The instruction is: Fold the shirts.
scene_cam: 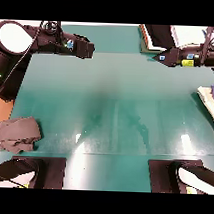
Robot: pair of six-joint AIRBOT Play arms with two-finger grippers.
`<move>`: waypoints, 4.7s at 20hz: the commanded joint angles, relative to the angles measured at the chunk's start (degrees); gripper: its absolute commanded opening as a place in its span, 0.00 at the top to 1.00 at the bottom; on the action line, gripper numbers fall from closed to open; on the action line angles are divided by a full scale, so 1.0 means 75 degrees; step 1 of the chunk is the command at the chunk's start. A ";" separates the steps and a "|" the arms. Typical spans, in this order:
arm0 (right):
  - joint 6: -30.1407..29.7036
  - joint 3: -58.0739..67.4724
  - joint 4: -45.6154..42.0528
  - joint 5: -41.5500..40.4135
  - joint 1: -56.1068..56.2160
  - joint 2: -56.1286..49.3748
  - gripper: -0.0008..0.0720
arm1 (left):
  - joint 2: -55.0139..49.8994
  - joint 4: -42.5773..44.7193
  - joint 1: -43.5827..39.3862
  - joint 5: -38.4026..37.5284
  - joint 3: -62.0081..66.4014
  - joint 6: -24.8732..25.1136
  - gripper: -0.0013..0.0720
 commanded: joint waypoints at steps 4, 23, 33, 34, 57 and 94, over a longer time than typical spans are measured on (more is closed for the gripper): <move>0.0003 -0.0003 0.0006 0.0029 0.0015 0.0003 0.96 | -0.0006 0.0000 -0.0003 0.0032 0.0000 0.0000 0.95; 0.0000 -0.0006 0.0000 0.0338 0.0017 0.0000 0.96 | 0.2699 0.1897 0.3098 -0.2958 -0.2428 -0.0032 0.95; -0.0003 -0.0006 0.0000 0.0460 0.0017 -0.0006 0.96 | 0.4325 0.4412 0.5351 -0.2672 -0.7775 -0.0673 0.05; 0.0000 -0.0006 0.0000 0.0458 0.0017 -0.0006 0.96 | 0.4325 0.4412 0.5353 -0.2451 -0.8040 -0.0688 0.05; 0.0300 0.4301 -0.0388 0.0251 -0.0825 0.0131 0.96 | 0.2075 0.1824 -0.0481 -0.1778 -0.0525 -0.0583 0.95; 0.0551 0.2882 -0.0892 0.1294 -0.1256 0.0090 0.96 | -0.0883 -0.1402 0.2177 -0.0326 -0.4517 0.1011 0.56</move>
